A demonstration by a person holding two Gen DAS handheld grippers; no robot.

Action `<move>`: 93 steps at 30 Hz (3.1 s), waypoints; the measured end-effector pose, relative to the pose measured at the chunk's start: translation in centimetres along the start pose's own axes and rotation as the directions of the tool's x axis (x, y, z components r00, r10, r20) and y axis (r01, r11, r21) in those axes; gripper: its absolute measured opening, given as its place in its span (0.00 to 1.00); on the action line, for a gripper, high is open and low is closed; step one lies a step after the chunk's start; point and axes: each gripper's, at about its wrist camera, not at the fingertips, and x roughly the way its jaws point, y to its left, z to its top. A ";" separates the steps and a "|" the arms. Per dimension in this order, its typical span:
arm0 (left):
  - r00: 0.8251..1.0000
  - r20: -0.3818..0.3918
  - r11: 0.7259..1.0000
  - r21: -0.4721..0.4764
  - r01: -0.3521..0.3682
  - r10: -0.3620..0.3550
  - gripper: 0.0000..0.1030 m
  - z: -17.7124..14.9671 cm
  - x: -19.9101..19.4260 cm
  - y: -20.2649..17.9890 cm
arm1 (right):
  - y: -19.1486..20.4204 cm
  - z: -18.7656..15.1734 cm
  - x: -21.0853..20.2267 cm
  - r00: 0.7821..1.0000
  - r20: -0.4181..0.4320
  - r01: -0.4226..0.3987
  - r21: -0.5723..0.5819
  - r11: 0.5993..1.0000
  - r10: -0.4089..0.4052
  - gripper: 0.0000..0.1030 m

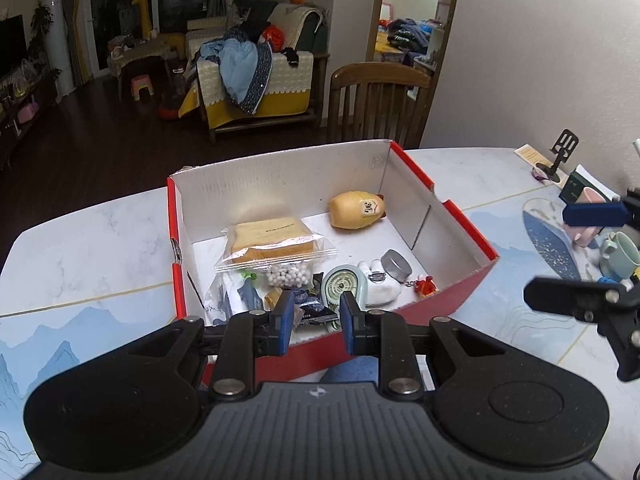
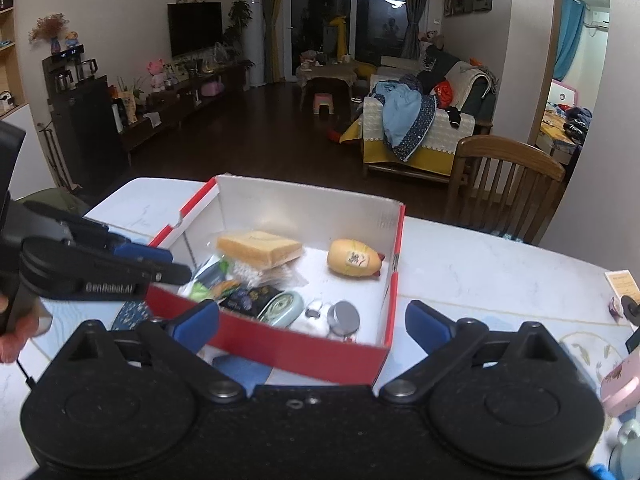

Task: Organize objects
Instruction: 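Withdraw both tools from the box toward the pink tube and glue stick, then grasp the pink tube with left tool while right tool grasps green glue stick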

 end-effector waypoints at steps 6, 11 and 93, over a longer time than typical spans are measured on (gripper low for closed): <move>1.000 0.025 1.000 -0.021 0.013 -0.013 0.22 -1.0 -1.4 0.2 | 0.2 -2.3 -1.3 1.000 -0.002 -0.027 0.034 0.999 0.027 0.98; 0.999 0.039 0.999 -0.018 0.028 -0.027 0.38 -2.1 -2.6 0.0 | 0.6 -4.4 -1.9 0.999 -0.019 -0.034 0.041 0.999 0.035 0.99; 0.986 -0.133 0.987 0.110 0.120 -0.105 0.29 -13.8 4.7 -5.7 | 1.0 -13.2 6.4 0.940 -0.334 0.131 0.189 0.973 -0.062 0.17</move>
